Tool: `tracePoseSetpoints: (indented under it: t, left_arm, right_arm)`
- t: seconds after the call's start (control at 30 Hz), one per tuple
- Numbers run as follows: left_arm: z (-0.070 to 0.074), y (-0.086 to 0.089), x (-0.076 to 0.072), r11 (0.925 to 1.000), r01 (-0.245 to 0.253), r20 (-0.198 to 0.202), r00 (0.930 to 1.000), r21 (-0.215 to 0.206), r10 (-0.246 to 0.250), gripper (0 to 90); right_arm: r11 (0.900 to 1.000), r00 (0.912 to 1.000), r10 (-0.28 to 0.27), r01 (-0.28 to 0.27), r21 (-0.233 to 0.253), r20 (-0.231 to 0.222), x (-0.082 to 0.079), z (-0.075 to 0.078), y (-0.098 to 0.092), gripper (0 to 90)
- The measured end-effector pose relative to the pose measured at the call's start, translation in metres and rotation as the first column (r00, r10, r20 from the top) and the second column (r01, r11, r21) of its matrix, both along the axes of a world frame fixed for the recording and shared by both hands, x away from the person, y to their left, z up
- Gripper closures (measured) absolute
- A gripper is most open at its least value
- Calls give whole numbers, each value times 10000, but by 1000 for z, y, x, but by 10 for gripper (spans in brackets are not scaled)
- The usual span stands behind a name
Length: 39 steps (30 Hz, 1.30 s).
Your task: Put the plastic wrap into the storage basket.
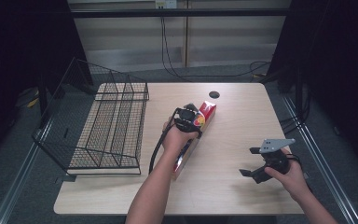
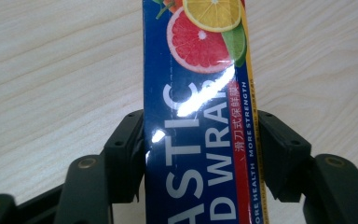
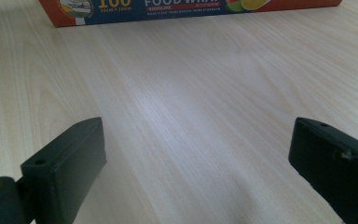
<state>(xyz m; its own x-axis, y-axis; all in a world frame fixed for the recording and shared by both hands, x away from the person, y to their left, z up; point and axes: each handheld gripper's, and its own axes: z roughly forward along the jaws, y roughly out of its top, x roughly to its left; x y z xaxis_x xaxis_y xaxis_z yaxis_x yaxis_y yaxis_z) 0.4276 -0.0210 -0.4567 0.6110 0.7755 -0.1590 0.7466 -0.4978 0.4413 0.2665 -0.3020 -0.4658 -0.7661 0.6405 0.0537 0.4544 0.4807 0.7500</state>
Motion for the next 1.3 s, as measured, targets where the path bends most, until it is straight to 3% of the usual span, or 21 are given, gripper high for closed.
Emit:
tracePoseSetpoints:
  t: [0.17,0.33,0.4,0.5,0.6,0.77,0.9,1.03,1.3]
  left_arm:
    - [7,-6,-1,9961,-133,-692,9974,869,193,446]
    - [18,-1,-1,9947,-110,-1157,9930,1021,229,454]
    - [20,0,-1,9947,11,-1139,9934,1028,106,456]
    - [29,7,-1,9950,-76,-1594,9869,999,235,457]
    - [37,12,-2,9956,-27,-1525,9882,939,171,457]
    - [51,22,-1,9960,-185,-1750,9840,875,337,456]
    - [62,29,-1,9931,-161,-1809,9828,1159,371,456]
    - [70,37,-1,9952,-306,-1870,9812,925,475,456]
    - [86,49,0,9947,-364,-1882,9807,962,540,456]
  right_arm:
    - [10000,10000,21,-21,2,4,0,0,0,36]
    - [10000,10000,17,-17,13,13,0,0,0,36]
    - [10000,10000,15,-15,6,13,0,0,0,36]
    - [10000,10000,-4,4,29,24,0,0,0,36]
    - [10000,10000,5,-5,39,36,0,0,0,36]
    - [10000,10000,-6,6,8,71,1,0,0,35]
    - [10000,10000,2,-2,5,85,1,0,0,36]
    - [10000,10000,19,-19,-22,51,0,0,2,36]
    - [10000,9999,45,-45,-21,112,1,0,1,36]
